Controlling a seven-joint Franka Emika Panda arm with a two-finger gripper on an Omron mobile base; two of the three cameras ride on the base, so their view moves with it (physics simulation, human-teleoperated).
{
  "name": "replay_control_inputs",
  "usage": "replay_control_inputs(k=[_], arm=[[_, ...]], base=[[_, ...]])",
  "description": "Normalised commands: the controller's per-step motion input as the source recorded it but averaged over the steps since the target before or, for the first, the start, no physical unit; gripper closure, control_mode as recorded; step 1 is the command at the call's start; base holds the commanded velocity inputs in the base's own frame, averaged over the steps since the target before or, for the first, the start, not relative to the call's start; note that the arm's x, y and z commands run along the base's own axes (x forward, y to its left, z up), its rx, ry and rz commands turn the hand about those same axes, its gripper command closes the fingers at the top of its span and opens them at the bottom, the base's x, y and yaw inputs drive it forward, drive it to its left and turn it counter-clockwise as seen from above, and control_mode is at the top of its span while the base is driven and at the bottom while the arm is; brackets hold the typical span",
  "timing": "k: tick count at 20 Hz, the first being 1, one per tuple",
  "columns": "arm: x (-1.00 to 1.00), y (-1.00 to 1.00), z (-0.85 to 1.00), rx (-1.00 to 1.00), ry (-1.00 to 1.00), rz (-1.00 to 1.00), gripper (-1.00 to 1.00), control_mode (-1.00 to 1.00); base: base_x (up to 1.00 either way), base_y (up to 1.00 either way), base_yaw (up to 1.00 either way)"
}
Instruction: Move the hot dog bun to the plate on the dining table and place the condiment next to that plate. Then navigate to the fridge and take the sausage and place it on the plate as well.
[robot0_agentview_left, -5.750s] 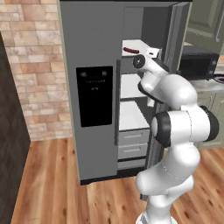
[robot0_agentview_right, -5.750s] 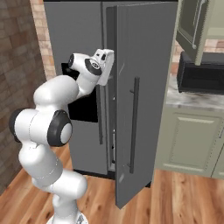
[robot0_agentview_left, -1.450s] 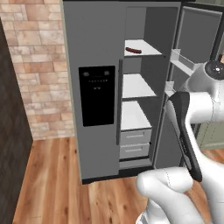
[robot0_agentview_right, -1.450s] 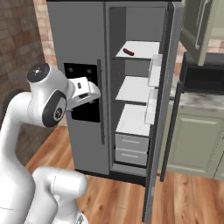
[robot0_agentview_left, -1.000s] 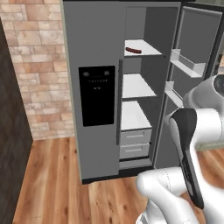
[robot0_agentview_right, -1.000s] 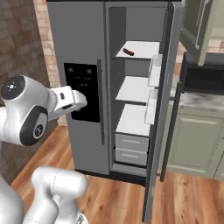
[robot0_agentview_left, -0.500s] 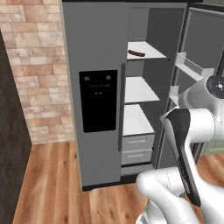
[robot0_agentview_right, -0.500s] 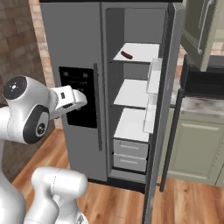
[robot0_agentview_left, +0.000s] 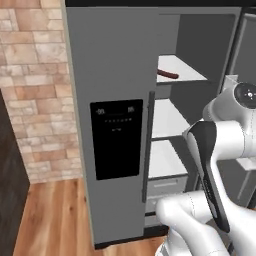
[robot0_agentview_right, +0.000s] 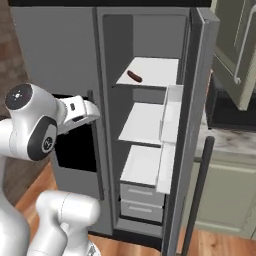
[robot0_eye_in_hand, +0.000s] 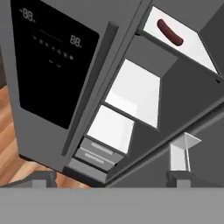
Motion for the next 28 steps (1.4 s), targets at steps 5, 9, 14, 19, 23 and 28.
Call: replay_control_inputs(k=[5,9,14,19,23,28], arm=[[0.00,0.00,0.00,0.00,0.00,0.00,-1.00,1.00],[0.00,0.00,0.00,0.00,0.00,0.00,-1.00,1.00],[0.00,0.00,0.00,0.00,0.00,0.00,-1.00,1.00],[0.00,0.00,0.00,0.00,0.00,0.00,-1.00,1.00],[0.29,-0.23,0.33,0.01,-0.04,0.01,-1.00,-1.00],[0.47,-0.04,0.45,0.00,0.00,0.01,-1.00,-1.00]], base=[[0.75,-0.01,-0.14],[0.48,-0.16,-0.16],[0.31,-0.16,-0.16],[0.09,-0.26,-0.01],[0.00,0.00,0.00],[0.00,0.00,0.00]])
